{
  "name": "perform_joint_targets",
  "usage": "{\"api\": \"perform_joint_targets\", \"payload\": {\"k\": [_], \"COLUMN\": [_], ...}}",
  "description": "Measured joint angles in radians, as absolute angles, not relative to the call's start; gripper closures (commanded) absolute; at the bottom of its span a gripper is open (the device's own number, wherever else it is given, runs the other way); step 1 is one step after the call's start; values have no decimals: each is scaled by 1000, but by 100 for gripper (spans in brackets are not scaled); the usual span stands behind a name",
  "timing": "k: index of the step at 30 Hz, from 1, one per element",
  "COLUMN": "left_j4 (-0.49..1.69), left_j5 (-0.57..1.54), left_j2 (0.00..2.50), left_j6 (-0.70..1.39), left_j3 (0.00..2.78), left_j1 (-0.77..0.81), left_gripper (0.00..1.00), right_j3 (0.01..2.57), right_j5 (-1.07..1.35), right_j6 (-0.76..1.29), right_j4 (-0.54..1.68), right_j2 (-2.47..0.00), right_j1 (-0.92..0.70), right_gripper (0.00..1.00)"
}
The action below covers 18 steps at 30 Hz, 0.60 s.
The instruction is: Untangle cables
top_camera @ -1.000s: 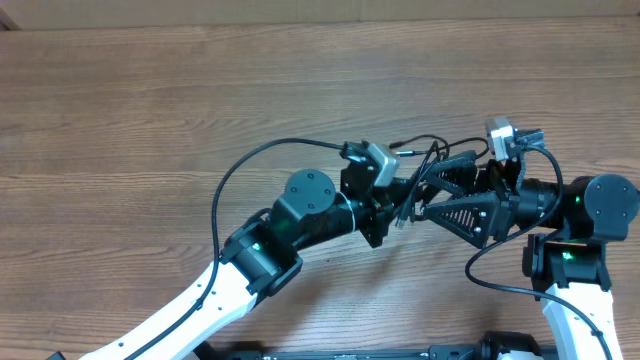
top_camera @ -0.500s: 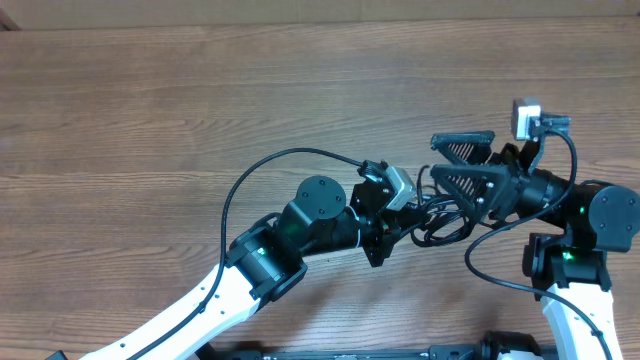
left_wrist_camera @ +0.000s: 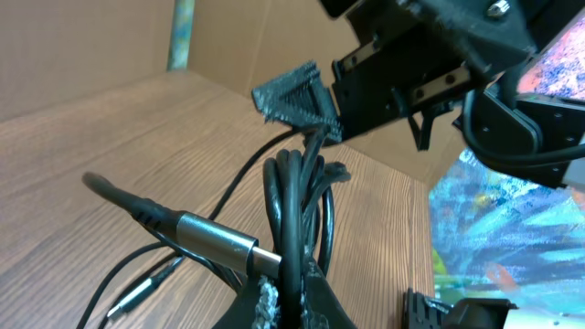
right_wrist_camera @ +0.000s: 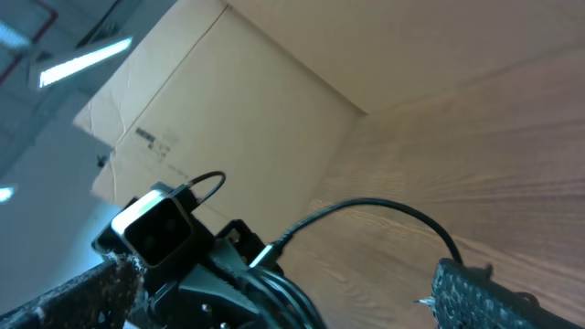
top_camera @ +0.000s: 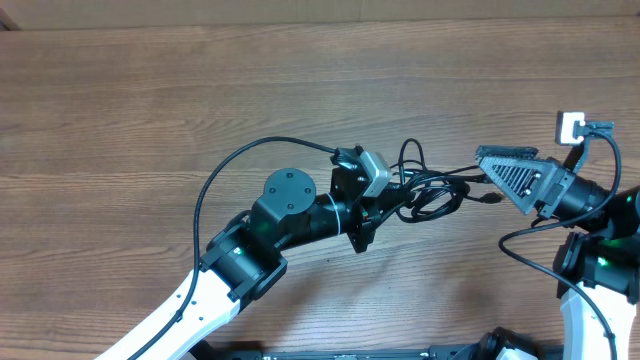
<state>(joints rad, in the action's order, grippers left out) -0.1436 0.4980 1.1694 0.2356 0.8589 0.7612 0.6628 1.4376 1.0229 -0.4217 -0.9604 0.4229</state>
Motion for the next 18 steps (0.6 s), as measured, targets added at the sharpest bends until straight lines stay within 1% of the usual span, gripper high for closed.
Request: {"api": "perform_joint_targets", "payload": {"k": [3,7,12,15,18], "left_j4": [-150,-150,-157,-157,-157], "left_j5": [461,386,328,316,310], "left_j2": [1155,1122,1091,1091,1091], "left_j6": [262,343,527,653,795], "left_j3": [859,859,859,859,859], "left_j1": [761,741,664,627,619], "left_gripper": [96,96,96,96,96], "right_j3": [663,664,665,665,665], "right_j5": [1444,1442,1440,1452,1464], "right_j6": [1019,963,855,806,777], "right_j4": [-351,-219,-59,-39,-36], "right_j2": [-966,-1002,-1024,-1025,-1025], "right_j1": [453,485,489,469,398], "right_gripper": [0,0,0,0,0]}}
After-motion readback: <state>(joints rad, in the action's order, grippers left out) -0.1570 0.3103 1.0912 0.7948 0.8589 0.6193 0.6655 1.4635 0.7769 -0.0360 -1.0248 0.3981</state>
